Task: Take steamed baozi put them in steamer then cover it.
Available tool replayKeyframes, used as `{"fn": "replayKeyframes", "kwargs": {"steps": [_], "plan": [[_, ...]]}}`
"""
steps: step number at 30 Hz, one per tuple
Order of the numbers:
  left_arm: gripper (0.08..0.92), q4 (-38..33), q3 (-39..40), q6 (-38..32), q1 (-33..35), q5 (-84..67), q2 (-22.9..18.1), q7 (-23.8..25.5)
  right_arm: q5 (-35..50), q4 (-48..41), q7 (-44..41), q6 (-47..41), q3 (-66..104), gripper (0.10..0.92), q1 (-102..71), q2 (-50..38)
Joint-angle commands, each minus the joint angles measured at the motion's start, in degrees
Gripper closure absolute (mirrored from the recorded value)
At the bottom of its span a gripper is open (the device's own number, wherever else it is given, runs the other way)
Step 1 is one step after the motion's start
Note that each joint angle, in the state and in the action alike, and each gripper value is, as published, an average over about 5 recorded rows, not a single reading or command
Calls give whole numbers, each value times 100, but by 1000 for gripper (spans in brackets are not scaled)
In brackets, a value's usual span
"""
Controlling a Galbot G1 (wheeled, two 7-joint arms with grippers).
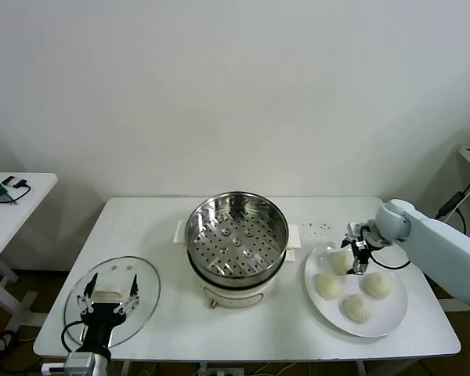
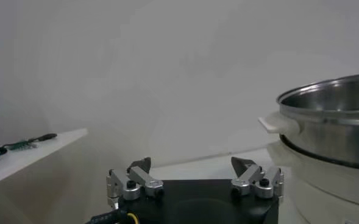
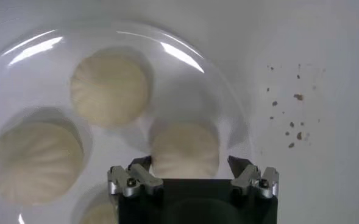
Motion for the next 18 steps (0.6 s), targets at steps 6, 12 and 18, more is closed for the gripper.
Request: {"fn": "replayKeyframes", "kwargs": {"steps": [6,12,18], "plan": [[177,5,-12,6,23,-5,-13,-10,-24,-30,-46,11,-66,355,73,51],[177,-21,-25,-17,90,-23,-6,-17,308,352,-76,158,-479,370,655,-257],[177,-93,-42,-13,161,-69,32,-15,555,731,-455,919,-1663,366,2489,-320]]}}
